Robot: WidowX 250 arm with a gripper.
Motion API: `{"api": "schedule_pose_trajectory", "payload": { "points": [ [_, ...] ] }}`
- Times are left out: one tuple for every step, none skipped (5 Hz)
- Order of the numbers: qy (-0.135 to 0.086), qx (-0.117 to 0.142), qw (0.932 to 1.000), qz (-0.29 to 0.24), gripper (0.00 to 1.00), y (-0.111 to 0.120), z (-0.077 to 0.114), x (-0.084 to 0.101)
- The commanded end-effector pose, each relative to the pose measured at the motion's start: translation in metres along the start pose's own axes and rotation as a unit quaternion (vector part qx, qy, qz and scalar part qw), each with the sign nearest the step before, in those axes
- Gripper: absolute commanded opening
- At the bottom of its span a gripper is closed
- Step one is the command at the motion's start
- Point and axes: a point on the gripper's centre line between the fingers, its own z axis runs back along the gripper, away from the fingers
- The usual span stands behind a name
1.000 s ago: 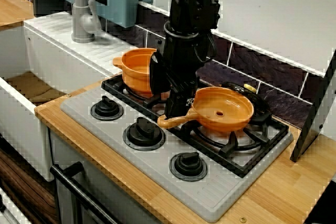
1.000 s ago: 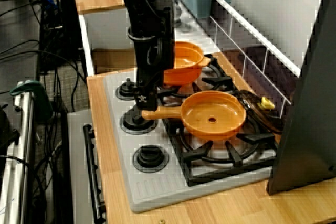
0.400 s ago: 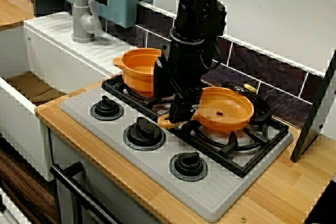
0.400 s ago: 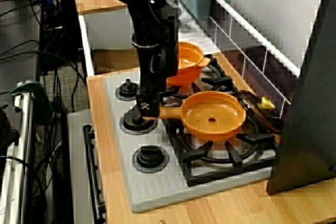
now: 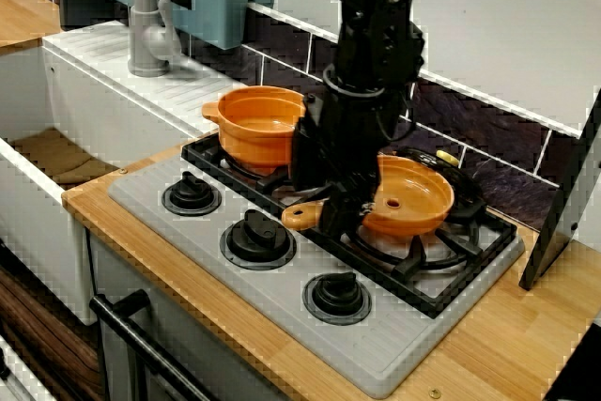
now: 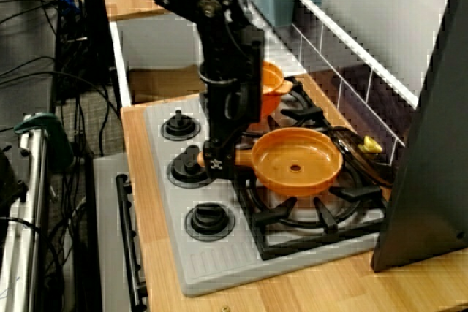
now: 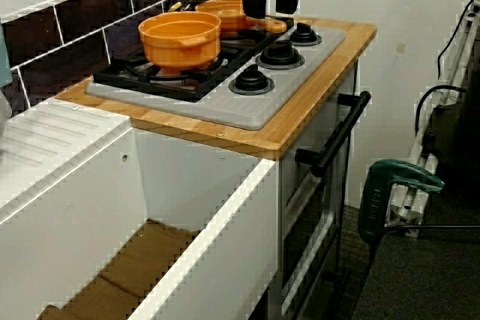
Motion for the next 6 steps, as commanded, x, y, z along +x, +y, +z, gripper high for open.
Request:
{"api": "schedule_pose_trajectory", "payload": {
  "points": [
    [-0.039,0.003,0.9988,0.028,1.0,-0.0006,0.0073,0.0321],
    [-0.032,-0.003,0.9989,0.033,1.0,0.0028,0.0066,0.0338],
    [-0.023,-0.008,0.9991,0.036,1.0,0.0031,0.0057,0.0336],
    [-0.02,-0.017,0.9991,0.035,1.0,0.0046,0.0062,0.0326],
    [-0.015,-0.026,0.9989,0.035,1.0,0.0079,0.0068,0.031],
    [-0.012,-0.029,0.9989,0.036,1.0,0.0085,0.0061,0.0304]
  ]
}}
